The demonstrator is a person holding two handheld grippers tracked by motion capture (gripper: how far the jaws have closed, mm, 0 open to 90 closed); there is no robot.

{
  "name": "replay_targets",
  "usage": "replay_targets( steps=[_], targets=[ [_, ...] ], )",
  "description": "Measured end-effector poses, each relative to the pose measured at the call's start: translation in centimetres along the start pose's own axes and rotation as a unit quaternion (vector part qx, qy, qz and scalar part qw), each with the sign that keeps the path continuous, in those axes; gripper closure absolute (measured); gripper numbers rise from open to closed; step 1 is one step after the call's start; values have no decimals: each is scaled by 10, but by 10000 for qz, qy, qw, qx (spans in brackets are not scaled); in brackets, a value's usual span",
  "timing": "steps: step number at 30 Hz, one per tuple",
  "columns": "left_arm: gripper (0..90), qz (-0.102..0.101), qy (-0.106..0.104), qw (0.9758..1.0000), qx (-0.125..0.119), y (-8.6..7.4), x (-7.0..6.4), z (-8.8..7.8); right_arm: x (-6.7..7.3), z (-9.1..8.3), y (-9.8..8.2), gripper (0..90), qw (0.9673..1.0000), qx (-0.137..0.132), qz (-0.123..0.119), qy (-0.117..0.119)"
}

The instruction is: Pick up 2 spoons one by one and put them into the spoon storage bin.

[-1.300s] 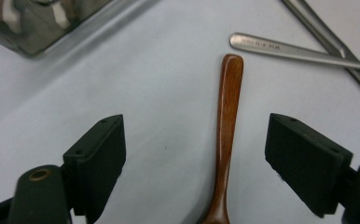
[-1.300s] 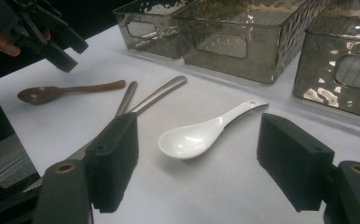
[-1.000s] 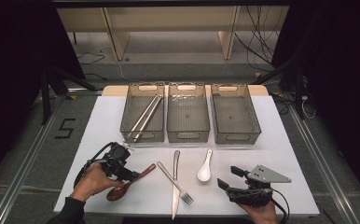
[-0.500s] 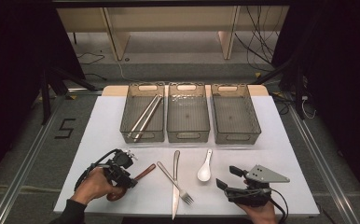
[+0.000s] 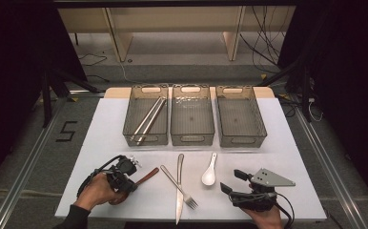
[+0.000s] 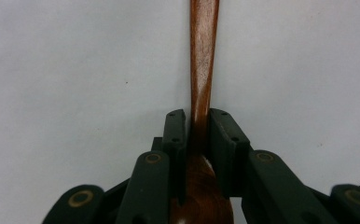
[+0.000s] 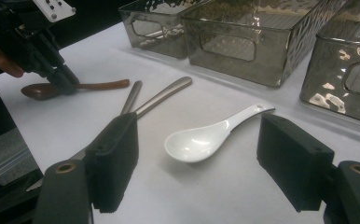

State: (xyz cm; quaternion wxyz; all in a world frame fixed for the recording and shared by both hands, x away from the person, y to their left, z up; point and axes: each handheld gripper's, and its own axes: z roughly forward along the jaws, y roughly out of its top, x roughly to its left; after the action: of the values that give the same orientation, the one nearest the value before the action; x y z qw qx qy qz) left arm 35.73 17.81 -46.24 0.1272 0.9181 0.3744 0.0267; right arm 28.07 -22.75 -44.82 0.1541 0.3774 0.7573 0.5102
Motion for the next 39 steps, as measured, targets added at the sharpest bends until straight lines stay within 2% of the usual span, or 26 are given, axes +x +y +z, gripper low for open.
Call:
replay_targets(
  steps=[5, 10, 12, 21, 32, 37, 39],
  targets=[
    [784, 134, 21, 9999, -62, 0, -1, -1, 0, -1, 0, 301, 10000, -5, -5, -20],
    [796, 162, -7, 9994, -297, 1, -1, -10, -1, 0, 0, 301, 10000, -8, 10, -22],
    [800, 143, -45, 9990, -433, 2, -1, -13, -1, 0, 0, 302, 10000, -5, 17, -21],
    [807, 39, -86, 9980, -622, 3, 3, -19, -1, 0, 0, 301, 10000, -10, 36, -20],
    [809, 87, -205, 9942, -1054, 14, 1, -38, -1, 0, 0, 301, 10000, 0, 27, -32],
    [809, 73, -260, 9915, -1272, 23, 2, -45, -2, 0, 0, 301, 10000, -11, 23, -30],
    [809, 77, -221, 9904, -1360, 28, 4, -47, -2, 0, -1, 301, 10000, -10, 30, -31]
  ],
)
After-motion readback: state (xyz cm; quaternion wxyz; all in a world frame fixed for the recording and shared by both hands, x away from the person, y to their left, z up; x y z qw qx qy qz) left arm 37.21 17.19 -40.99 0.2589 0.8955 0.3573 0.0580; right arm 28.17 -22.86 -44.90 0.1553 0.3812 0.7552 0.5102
